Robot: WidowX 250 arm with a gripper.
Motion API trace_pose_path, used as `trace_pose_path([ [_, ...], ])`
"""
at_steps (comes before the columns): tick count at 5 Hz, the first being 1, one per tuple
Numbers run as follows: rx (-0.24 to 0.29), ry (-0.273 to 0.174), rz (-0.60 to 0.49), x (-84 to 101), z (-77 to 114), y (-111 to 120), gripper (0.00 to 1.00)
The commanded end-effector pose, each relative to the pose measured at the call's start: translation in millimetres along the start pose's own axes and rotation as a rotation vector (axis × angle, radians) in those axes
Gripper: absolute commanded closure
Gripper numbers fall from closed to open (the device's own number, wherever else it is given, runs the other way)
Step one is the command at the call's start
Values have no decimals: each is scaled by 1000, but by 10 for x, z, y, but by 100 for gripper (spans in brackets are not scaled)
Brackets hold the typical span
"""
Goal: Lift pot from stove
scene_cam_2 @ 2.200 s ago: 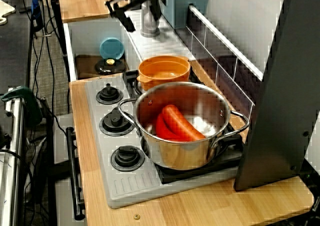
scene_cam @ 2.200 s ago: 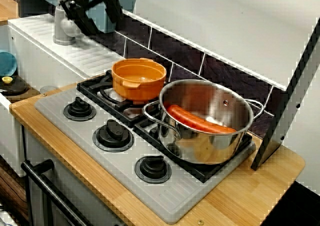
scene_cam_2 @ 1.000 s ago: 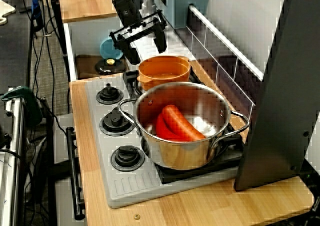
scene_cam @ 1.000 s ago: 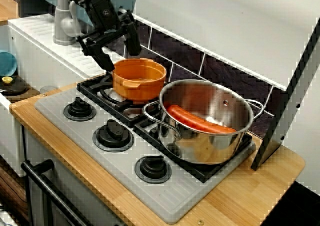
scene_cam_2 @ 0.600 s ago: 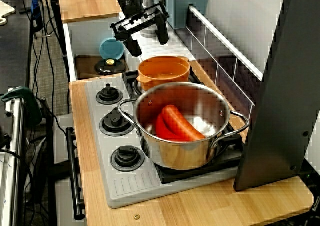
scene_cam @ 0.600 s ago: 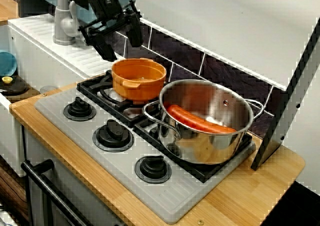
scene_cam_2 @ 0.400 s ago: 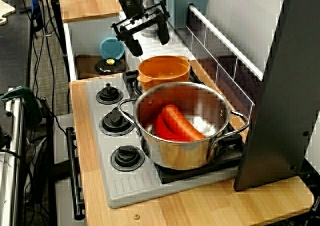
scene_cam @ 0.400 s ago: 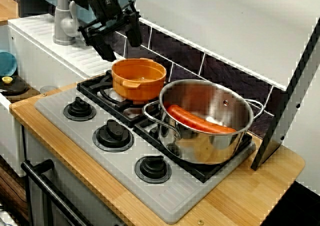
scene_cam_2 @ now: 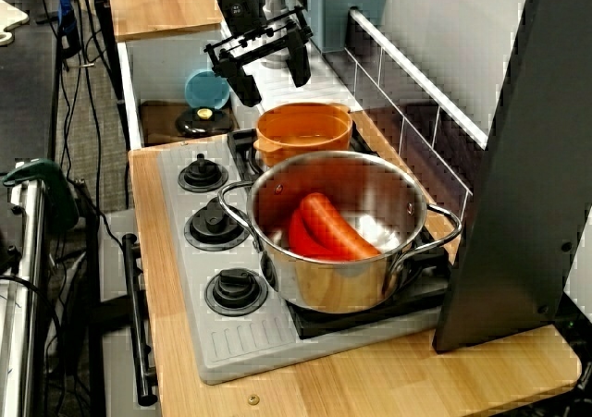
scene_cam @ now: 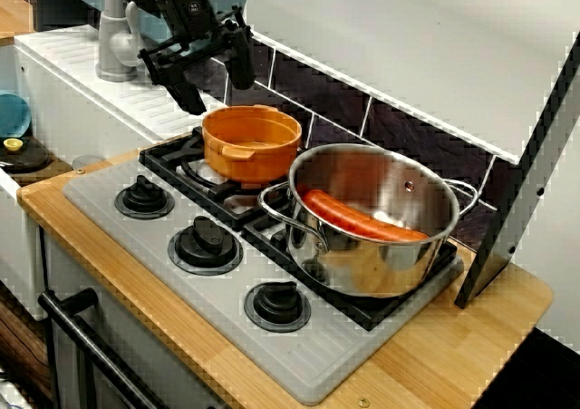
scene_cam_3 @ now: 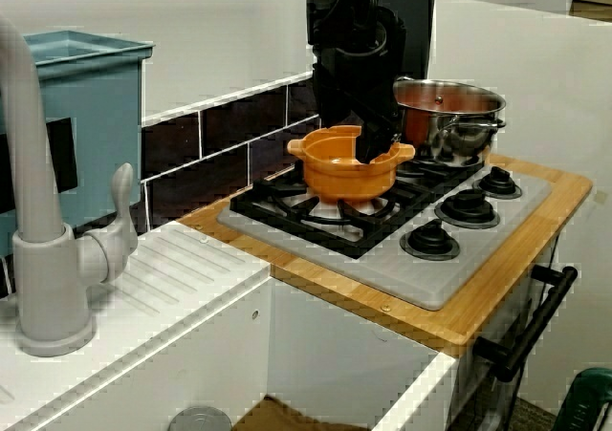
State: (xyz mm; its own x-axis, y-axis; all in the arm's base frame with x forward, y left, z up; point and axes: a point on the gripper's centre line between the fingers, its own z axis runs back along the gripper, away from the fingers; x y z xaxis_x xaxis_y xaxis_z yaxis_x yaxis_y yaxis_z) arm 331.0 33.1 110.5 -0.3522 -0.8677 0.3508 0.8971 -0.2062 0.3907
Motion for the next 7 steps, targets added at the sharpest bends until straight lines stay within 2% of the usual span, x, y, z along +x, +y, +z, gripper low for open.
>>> trace_pose_path([
  [1,18,46,-50,-85,104,36,0],
  [4,3,72,-52,-148,-7,-51,0],
  [6,-4,99,-45,-210,-193,-163,0],
  [7,9,96,-31,-210,-254,-138,0],
])
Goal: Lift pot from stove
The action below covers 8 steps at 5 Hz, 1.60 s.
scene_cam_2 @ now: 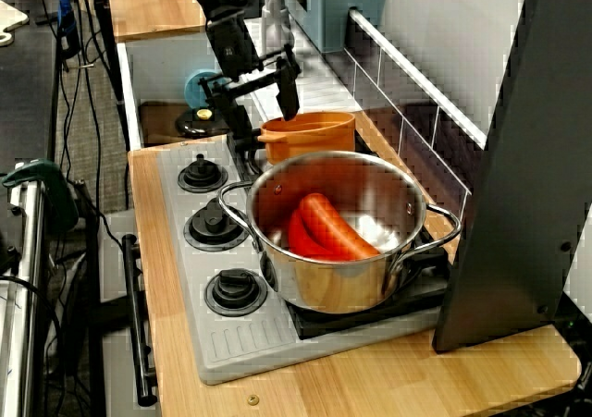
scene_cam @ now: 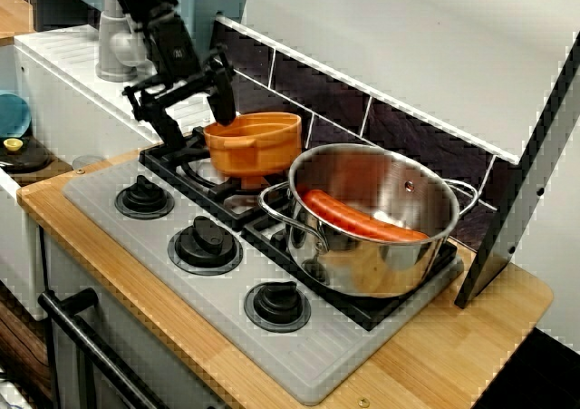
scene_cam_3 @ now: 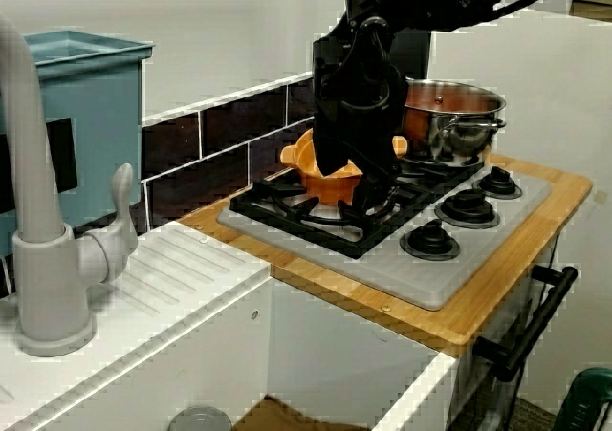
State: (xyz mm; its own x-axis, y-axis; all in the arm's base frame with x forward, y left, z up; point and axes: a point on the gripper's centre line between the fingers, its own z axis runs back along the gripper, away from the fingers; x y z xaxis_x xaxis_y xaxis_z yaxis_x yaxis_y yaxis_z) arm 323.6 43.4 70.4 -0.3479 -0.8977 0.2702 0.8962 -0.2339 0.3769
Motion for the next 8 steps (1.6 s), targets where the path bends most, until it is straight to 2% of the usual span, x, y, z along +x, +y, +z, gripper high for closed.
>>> trace_pose_path([
  [1,32,22,8,-24,-35,118,0],
  [2,31,21,27,-37,-42,144,0],
  [3,31,1,30,7,25,156,0],
  [5,24,18,32,-24,-54,108,0],
  [6,26,19,53,-12,-42,96,100],
  [7,13,-10,64,-35,-21,88,100],
  [8,27,-7,79,-62,-14,105,100],
])
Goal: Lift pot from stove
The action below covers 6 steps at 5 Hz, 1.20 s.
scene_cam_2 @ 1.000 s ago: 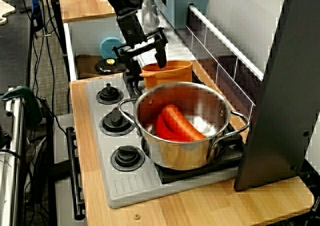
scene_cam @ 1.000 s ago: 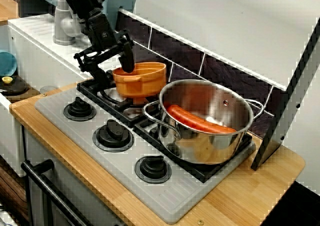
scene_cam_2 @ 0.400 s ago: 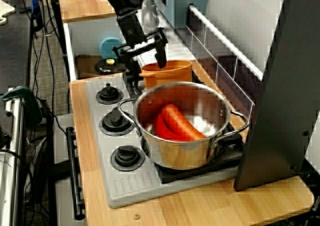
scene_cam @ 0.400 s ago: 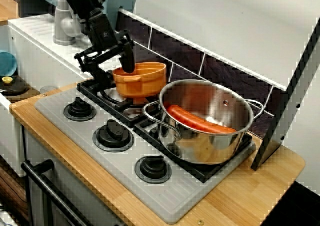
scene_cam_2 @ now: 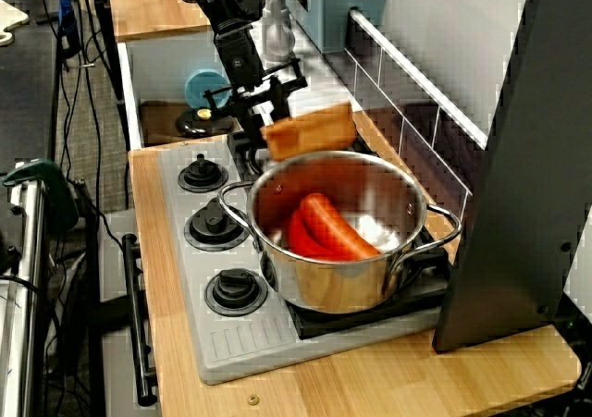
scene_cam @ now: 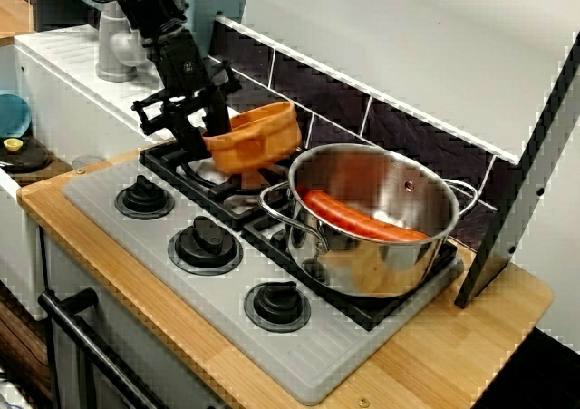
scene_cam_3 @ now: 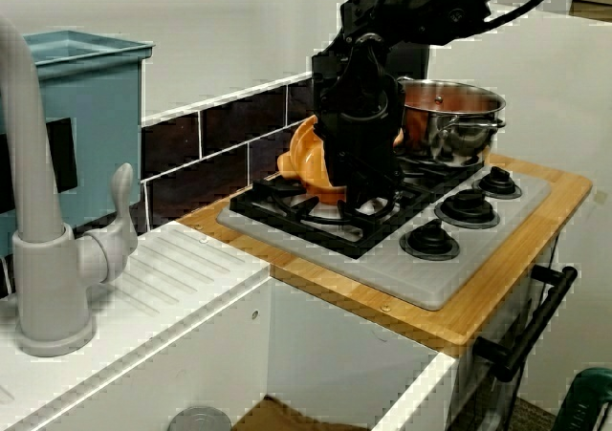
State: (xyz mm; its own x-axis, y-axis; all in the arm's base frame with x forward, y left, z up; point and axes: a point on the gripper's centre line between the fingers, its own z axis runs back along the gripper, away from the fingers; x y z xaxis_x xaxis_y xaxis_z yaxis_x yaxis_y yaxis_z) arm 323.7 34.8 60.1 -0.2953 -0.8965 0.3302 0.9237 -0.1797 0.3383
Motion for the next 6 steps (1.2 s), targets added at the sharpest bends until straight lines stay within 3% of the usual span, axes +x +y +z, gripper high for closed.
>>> trace_pose_path([
  [1,64,33,19,-105,142,146,100],
  [3,77,25,47,-121,262,207,100],
  [6,142,-43,104,-158,783,358,100],
])
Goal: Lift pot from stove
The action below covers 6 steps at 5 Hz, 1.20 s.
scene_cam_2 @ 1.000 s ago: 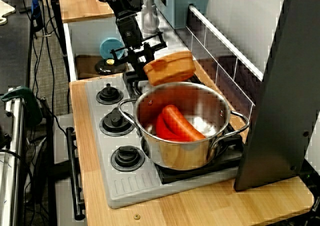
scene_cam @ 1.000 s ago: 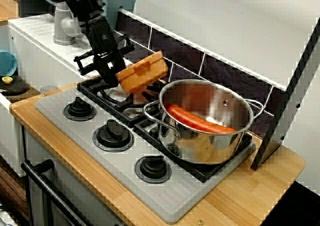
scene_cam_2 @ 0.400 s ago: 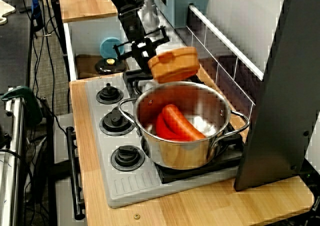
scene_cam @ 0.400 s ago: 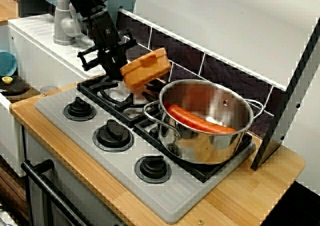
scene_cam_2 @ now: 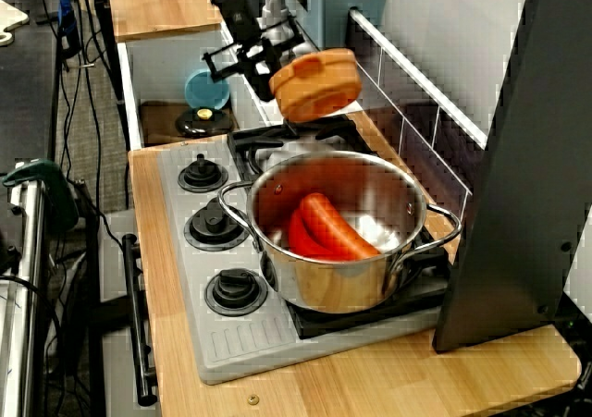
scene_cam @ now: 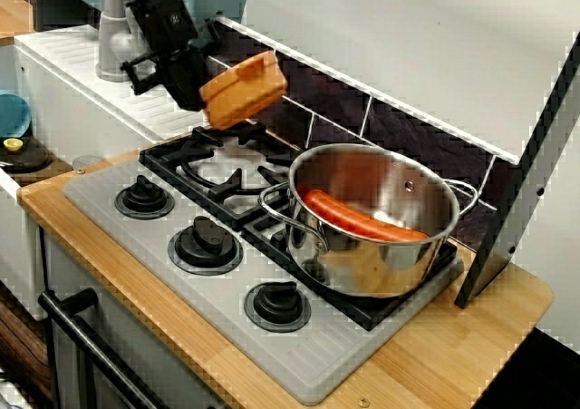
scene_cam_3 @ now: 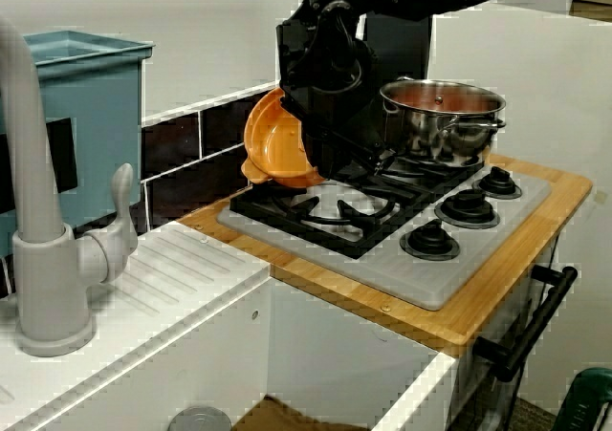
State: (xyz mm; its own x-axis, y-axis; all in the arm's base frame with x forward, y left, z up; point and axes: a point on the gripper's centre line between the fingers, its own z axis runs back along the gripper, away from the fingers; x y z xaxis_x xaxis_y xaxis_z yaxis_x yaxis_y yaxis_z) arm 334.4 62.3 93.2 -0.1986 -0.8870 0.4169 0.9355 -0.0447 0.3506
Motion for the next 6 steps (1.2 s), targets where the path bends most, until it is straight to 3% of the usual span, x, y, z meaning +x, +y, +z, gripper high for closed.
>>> trace_pose_path([
  [1,84,-9,2,53,493,286,100],
  [2,99,-5,7,58,570,320,100],
  [5,113,-48,13,128,794,379,100],
  [6,154,-3,-9,180,817,366,100],
])
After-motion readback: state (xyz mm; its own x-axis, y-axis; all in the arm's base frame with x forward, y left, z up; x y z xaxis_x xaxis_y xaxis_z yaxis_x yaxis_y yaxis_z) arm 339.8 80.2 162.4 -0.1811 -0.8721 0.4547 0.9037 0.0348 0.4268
